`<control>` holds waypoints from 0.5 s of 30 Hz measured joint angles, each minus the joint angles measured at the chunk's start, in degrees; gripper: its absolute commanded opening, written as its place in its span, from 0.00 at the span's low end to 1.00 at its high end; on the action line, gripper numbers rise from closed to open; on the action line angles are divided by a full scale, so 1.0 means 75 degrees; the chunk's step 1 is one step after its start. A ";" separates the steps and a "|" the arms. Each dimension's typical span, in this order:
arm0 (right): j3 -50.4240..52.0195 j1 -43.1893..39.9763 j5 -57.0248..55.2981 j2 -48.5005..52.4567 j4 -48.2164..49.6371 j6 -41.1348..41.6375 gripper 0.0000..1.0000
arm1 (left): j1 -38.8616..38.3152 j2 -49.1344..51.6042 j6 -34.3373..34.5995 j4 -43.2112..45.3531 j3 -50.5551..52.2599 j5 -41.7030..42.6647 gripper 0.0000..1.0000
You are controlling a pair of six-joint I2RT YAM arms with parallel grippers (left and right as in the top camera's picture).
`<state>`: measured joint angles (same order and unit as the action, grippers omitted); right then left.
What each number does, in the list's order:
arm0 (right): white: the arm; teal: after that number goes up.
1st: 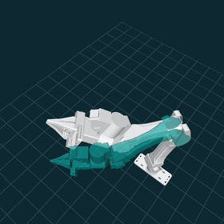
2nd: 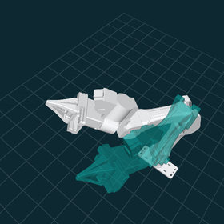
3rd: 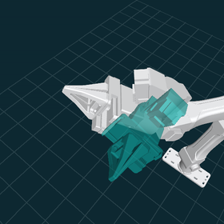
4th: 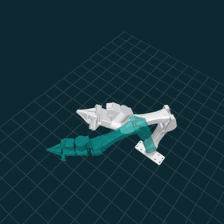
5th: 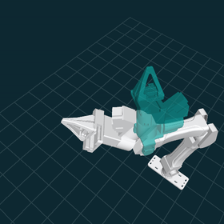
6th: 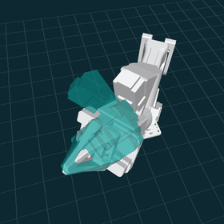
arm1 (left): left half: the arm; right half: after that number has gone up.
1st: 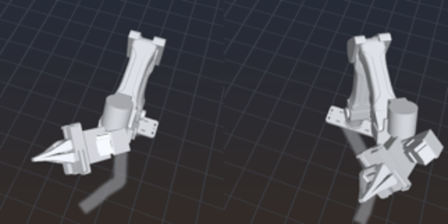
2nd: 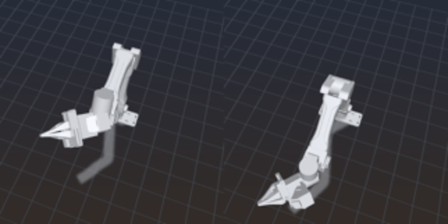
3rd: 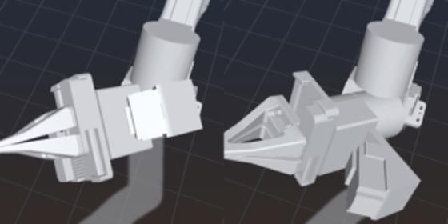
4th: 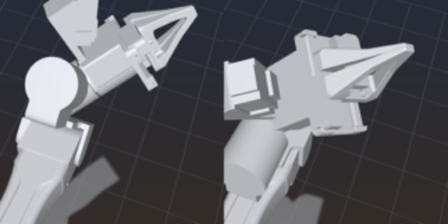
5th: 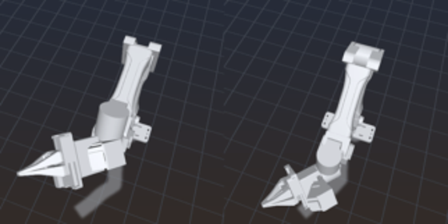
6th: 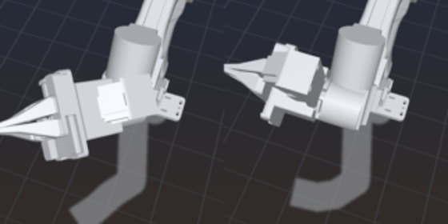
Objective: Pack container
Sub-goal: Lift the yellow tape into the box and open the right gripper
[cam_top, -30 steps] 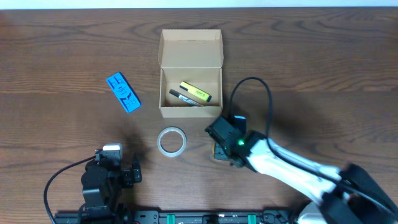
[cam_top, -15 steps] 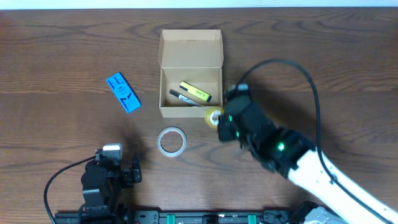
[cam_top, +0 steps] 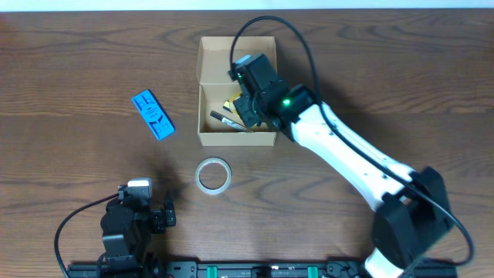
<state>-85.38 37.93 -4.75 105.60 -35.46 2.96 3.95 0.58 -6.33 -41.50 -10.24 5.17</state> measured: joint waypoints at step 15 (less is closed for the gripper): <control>-0.0009 0.0000 0.0309 0.0799 -0.0291 -0.2623 0.05 | 0.0000 0.0000 0.0000 0.0000 0.0000 0.0000 0.95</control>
<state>-85.45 37.93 -2.44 111.59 -37.65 -16.71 3.95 0.58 -6.33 -41.50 -10.24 5.17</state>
